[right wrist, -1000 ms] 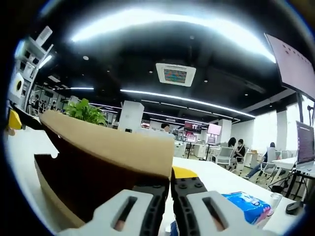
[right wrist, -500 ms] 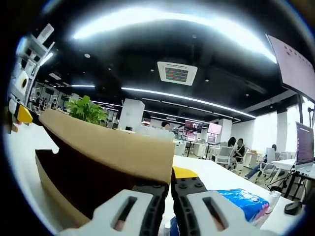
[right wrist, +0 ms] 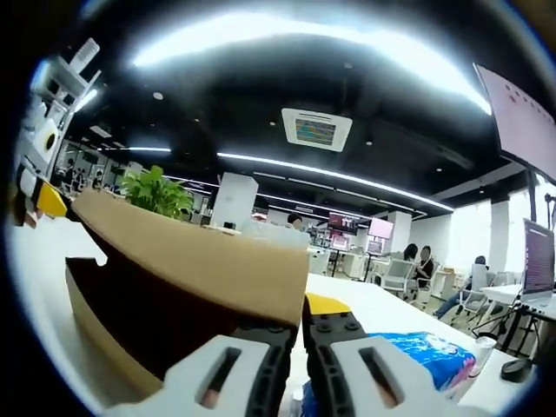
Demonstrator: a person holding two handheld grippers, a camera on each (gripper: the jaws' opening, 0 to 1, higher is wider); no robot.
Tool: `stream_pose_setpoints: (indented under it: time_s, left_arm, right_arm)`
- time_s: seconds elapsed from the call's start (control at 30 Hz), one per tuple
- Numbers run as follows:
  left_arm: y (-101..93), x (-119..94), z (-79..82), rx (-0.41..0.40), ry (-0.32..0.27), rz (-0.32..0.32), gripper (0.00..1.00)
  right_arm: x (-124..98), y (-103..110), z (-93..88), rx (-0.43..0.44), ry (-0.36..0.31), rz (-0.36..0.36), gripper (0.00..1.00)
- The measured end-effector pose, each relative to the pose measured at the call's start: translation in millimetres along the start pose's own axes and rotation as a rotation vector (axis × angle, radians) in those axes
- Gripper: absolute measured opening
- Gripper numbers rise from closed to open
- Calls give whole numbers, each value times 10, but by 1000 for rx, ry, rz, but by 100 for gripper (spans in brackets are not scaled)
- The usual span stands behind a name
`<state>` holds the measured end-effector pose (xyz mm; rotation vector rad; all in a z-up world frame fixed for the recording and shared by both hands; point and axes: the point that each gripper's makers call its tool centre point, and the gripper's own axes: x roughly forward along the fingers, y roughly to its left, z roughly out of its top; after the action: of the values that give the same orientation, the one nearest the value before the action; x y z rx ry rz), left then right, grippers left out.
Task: Operate the shoe box by opening the lid, removing the specified soft item, and placing it in the target area until the item is outside and the box remains undamaged.
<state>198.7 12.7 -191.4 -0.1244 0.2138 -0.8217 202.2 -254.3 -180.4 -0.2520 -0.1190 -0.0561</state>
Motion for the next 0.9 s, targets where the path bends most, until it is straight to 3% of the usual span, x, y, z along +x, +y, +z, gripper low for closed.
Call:
stream_pose_setpoints:
  time_s: [0.1, 0.2, 0.4, 0.47, 0.57, 0.6, 0.73, 0.9]
  left_arm:
    - [111, -25, -2, 15, 15, 43, 45]
    - [122, -11, 3, -27, 15, 32, 45]
    - [144, 10, 29, -12, -6, 59, 48]
    - [134, 9, 27, -13, -6, 60, 48]
    - [136, 10, 13, -4, -4, 65, 48]
    - [141, 9, 14, -2, -8, 68, 48]
    - [144, -5, -7, -14, -5, 58, 51]
    - [192, -57, -31, -34, -8, 61, 54]
  right_arm:
    - [-19, 30, -9, 40, -7, 40, 2]
    - [-22, 52, -33, 71, 14, 79, 5]
    - [-34, 139, 17, 90, 24, 156, 10]
    - [-49, 214, 11, 76, 35, 210, 17]
    - [-55, 257, 28, 91, 31, 237, 25]
    - [-86, 356, 35, 124, 30, 297, 29]
    - [-139, 494, 26, 106, 53, 398, 48]
    - [-226, 652, 77, 184, 60, 515, 61]
